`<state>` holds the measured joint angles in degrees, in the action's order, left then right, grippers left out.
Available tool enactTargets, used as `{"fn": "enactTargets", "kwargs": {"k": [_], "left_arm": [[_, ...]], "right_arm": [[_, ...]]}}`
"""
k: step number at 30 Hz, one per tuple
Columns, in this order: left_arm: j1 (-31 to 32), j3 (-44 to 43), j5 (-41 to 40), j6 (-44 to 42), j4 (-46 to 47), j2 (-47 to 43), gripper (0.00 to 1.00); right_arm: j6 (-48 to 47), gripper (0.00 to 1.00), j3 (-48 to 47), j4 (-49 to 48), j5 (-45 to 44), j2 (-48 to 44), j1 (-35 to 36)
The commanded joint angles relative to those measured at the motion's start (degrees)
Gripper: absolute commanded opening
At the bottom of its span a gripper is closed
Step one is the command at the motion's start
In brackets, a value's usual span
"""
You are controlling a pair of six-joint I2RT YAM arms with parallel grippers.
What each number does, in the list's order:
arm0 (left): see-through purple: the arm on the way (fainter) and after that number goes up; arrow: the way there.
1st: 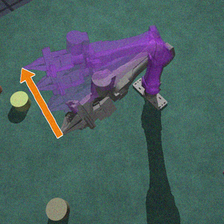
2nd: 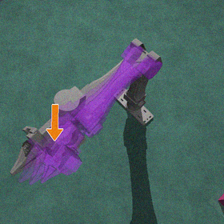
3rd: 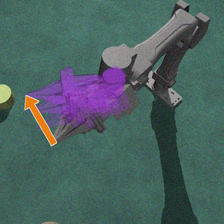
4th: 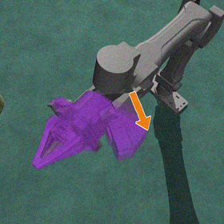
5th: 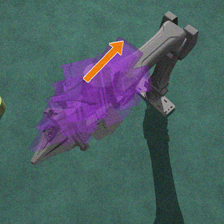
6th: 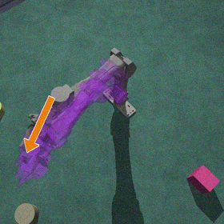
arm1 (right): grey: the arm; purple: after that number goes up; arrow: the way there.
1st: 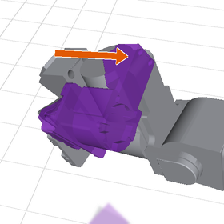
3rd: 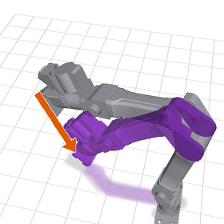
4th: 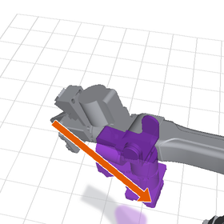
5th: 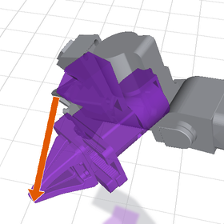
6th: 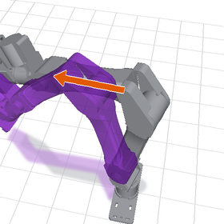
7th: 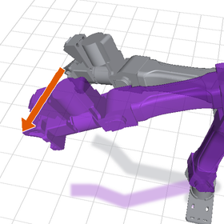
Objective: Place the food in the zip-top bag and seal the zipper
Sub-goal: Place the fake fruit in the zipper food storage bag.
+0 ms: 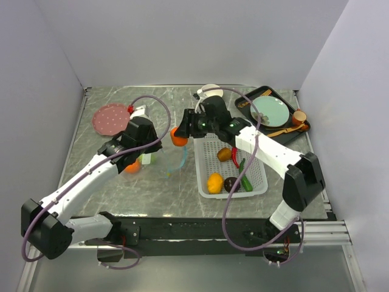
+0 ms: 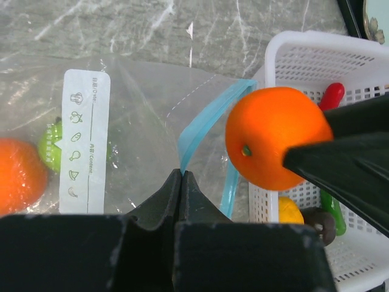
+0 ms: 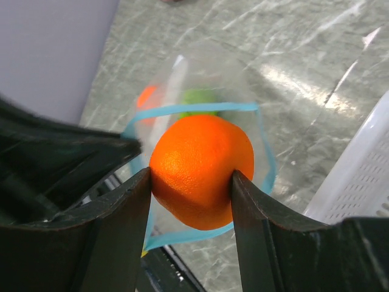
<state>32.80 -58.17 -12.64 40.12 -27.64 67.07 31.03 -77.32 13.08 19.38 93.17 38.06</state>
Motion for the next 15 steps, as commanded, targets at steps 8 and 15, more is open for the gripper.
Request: {"fn": "enactTargets", "kwargs": {"k": [8,15], "left_arm": [[-0.19,-2.74,-5.19,-0.13,-0.40,-2.12,0.01],[-0.28,-6.07,-8.80,-0.30,-0.75,0.34,0.04]], "right_arm": [[-3.61,0.23,-8.11,4.76,0.48,6.94,2.71],[-3.08,0.24,-11.18,4.59,0.14,10.02,4.47]]}}
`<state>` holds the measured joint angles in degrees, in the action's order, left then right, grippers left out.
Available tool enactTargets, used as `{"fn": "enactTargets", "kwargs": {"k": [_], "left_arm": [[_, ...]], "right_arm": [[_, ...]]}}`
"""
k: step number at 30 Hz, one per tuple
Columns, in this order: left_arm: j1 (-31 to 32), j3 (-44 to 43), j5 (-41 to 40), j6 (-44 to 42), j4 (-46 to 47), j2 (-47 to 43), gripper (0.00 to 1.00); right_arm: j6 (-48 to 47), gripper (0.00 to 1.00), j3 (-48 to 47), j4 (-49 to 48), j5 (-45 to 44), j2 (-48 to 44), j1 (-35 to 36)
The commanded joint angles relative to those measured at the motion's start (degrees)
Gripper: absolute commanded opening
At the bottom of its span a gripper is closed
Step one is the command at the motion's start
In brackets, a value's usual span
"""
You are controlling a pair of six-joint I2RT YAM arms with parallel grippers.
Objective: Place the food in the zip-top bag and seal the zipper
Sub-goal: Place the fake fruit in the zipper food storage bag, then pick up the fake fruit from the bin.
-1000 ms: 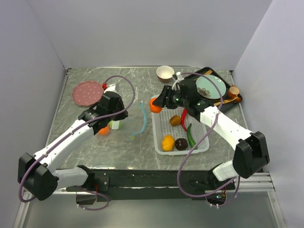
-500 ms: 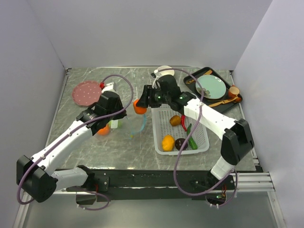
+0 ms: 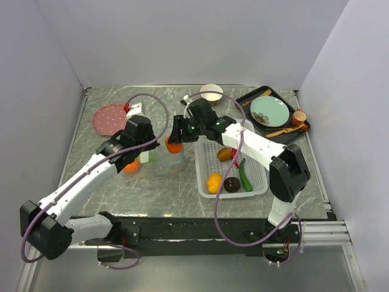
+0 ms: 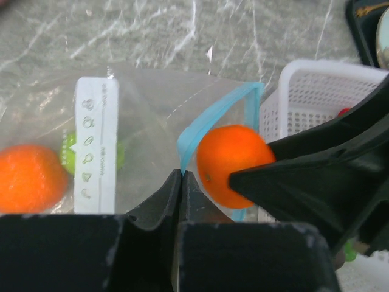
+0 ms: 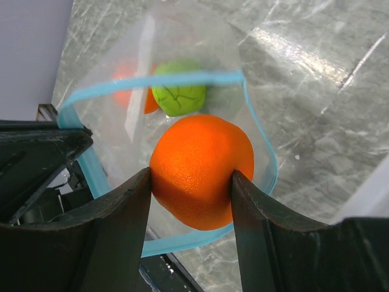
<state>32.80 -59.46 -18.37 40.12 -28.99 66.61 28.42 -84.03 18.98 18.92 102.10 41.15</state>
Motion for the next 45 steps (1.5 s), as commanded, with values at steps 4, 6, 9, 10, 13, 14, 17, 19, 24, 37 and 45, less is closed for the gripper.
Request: {"fn": "enactTargets", "kwargs": {"k": [4,6,9,10,13,14,17,19,24,37,45], "left_arm": [[-0.28,-5.23,-3.08,0.84,-0.36,1.86,0.02],[-0.28,-4.17,-1.76,0.84,1.13,1.25,0.02],[-0.36,-3.21,-1.14,1.28,1.92,0.19,0.02],[-0.36,-2.94,-0.97,1.37,2.01,-0.07,0.03],[-0.28,-2.68,-1.75,1.45,1.75,-1.30,0.03],[-0.36,-2.33,-1.93,1.71,1.83,-2.00,0.04],[-0.45,-2.06,-2.11,1.72,2.45,-3.06,0.04],[-0.36,-1.97,-2.46,1.98,2.36,-3.76,0.04],[-0.36,-1.01,-5.61,2.77,1.57,-6.13,0.03],[-0.81,3.29,3.24,3.48,4.64,-2.02,0.01],[-0.81,2.86,3.69,2.60,5.70,-1.31,0.01]], "right_arm": [[-1.09,0.27,-6.32,-0.71,1.12,3.18,2.45],[-1.71,0.36,-7.55,0.09,0.34,3.54,2.80],[-1.79,0.59,-6.68,-1.40,1.82,3.10,2.80],[-1.62,0.69,-6.33,-1.58,1.39,2.58,2.89],[-1.79,0.77,-3.96,-2.11,-2.20,-0.31,2.71],[-2.23,0.77,-3.25,-2.19,-3.00,-1.11,2.45],[-2.93,0.81,-0.44,-2.72,-4.41,-4.10,1.40],[-2.59,0.82,1.05,-2.11,-7.12,-6.11,0.43],[-1.80,0.87,5.53,0.26,-15.21,-12.26,-3.08],[-5.83,0.89,13.54,9.66,-22.17,-13.60,-14.87],[-9.08,0.89,12.93,13.88,-22.34,-8.69,-15.31]]}}
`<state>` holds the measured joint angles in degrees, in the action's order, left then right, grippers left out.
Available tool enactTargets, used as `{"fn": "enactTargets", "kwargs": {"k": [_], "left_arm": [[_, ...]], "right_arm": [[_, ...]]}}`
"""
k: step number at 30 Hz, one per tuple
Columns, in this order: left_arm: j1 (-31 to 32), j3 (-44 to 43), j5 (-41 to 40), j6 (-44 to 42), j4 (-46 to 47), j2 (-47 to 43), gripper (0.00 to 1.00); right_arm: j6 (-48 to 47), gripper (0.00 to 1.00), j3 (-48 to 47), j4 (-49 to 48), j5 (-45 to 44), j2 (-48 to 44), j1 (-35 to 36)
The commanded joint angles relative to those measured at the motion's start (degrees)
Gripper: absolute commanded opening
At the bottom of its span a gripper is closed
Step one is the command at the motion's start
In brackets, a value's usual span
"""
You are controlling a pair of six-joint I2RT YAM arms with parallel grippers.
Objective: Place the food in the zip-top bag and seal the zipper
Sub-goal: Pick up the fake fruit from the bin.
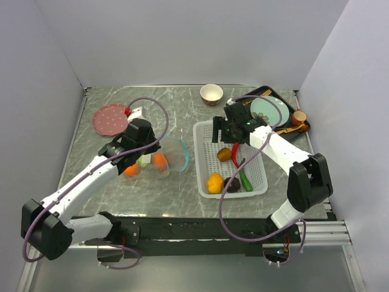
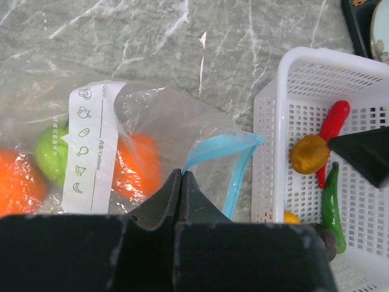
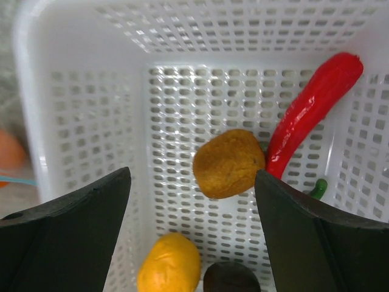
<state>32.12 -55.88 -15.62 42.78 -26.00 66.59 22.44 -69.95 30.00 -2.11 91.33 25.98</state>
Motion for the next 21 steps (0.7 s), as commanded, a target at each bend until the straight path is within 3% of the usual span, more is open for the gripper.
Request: {"fn": "enactTargets", "kwargs": {"k": [1,13,21], "left_arm": [[-0.13,-0.64,1.03,-0.16,2.71,-1.46,0.01],[-0.13,-0.55,0.59,-0.60,2.44,-2.95,0.01],[-0.13,-0.72,0.24,-0.34,2.27,-3.13,0.01]], "right_arm": [[-3.36,0.89,-1.15,3.39,-1.75,2.36,-0.40],[-5.56,0.86,1.05,1.91,4.57,5.61,-1.63],[-6.09,0.80,-0.45,2.87,3.43,9.83,-1.63]]}}
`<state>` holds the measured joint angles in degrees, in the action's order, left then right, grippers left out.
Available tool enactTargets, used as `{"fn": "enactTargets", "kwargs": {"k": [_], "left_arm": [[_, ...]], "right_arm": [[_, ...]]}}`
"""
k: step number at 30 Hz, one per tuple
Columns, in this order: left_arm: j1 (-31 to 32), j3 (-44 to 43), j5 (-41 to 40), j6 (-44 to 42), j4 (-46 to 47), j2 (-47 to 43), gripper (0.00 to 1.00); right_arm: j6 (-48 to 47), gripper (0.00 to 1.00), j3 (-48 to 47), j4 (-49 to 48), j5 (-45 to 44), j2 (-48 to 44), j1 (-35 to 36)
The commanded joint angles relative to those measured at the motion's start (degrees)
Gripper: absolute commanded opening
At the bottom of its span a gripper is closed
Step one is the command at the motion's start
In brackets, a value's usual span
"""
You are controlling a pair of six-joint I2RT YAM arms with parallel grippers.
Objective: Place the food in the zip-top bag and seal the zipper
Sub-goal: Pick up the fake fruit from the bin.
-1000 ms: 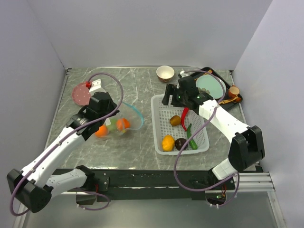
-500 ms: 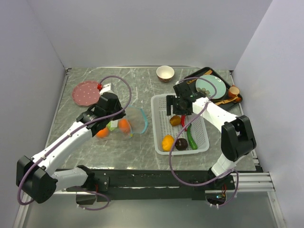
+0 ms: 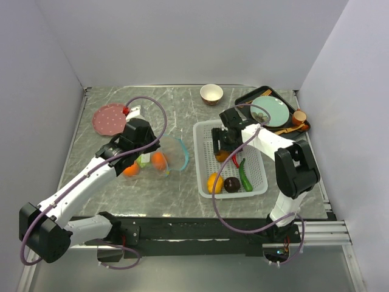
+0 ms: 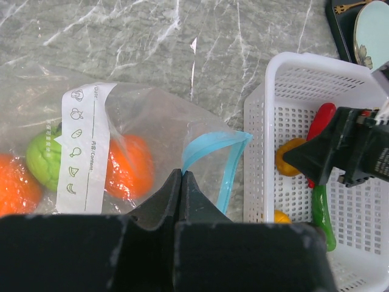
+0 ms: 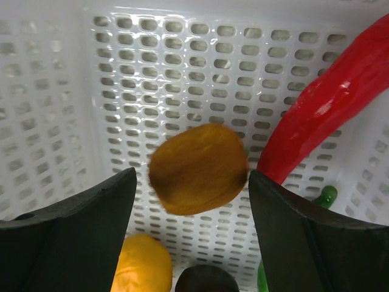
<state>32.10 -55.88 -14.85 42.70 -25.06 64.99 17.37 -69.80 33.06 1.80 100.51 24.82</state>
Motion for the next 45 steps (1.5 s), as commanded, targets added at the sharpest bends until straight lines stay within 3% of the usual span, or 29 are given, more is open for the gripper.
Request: {"fn": "enactTargets", "kwargs": {"k": [1,9,14,17,18,22,23,34,37,40,45], "left_arm": [[-0.10,-0.72,-0.53,-0.25,1.42,-1.53,0.01],[-0.10,-1.16,-0.35,0.02,1.24,-1.01,0.01],[-0.11,-0.73,-0.53,0.45,1.15,-1.45,0.01],[-0.10,-0.64,-0.53,0.46,1.15,-1.54,0.01],[-0.10,-0.64,-0.53,0.54,1.15,-1.62,0.01],[-0.10,-0.64,-0.27,0.54,1.24,-1.54,0.01],[-0.10,-0.64,-0.18,0.54,1.15,-1.45,0.01],[-0.10,-0.02,-0.53,0.28,1.24,-2.24,0.02],[-0.10,-0.55,-0.62,0.19,0.80,-1.89,0.01],[-0.11,-0.55,-0.53,0.28,0.54,-2.06,0.01],[-0.10,0.15,-0.79,0.19,0.54,-2.85,0.02]], "right_arm": [[-1.10,0.78,-0.69,-0.10,-0.48,1.09,-0.47],[0.74,0.62,-2.88,-2.12,0.57,2.24,-0.39],[2.67,0.61,-3.59,-5.01,2.85,1.80,-0.38],[4.34,0.66,-2.80,-8.78,4.96,0.48,-0.21],[5.04,0.75,-2.45,-9.58,5.40,-0.13,-0.21],[7.51,0.81,-2.27,-11.96,7.86,-0.93,-0.03],[7.51,0.88,-2.36,-11.70,7.08,-1.10,0.23],[9.96,0.92,-4.12,-5.37,0.57,-0.23,0.06],[11.81,0.89,-4.29,-6.08,1.53,0.30,-0.12],[12.69,0.74,-4.99,-6.51,1.89,1.00,-0.03],[13.31,0.74,-1.41,-10.29,-1.72,-3.47,-0.30]]}}
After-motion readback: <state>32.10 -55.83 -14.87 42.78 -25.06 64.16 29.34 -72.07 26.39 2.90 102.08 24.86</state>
